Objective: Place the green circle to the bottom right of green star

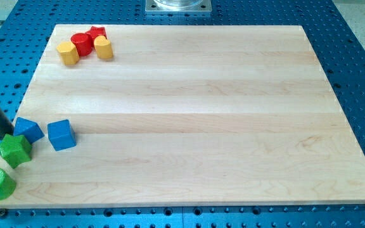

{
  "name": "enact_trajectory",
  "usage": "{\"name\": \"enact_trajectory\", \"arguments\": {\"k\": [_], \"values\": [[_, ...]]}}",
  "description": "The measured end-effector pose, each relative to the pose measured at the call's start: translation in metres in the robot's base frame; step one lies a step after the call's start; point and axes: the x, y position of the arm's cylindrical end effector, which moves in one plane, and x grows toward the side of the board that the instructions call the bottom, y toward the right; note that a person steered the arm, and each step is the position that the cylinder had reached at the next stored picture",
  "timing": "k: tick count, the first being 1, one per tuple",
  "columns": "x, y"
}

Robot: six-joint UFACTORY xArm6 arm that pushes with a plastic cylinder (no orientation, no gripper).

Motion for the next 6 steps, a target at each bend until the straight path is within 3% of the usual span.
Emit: {"name": "enact_trajectory", "arguments": {"k": [2, 4, 5, 6], "values": [[-0.001, 0.018], [-0.01, -0.006], [0.004, -0.006], [0.062, -0.006]]}}
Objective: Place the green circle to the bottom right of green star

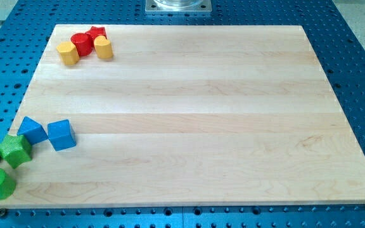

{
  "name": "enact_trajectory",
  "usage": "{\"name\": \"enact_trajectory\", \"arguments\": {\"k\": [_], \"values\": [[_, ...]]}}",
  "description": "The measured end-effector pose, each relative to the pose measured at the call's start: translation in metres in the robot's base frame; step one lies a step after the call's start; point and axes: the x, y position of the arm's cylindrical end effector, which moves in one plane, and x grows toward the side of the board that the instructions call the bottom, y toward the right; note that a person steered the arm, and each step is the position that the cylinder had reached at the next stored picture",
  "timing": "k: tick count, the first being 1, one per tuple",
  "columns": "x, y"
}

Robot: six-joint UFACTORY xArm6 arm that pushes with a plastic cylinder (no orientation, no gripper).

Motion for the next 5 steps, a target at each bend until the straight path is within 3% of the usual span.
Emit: {"name": "enact_trajectory", "arguments": {"k": [4, 5], "values": [[0.051, 0.009], [0.048, 0.059]]}}
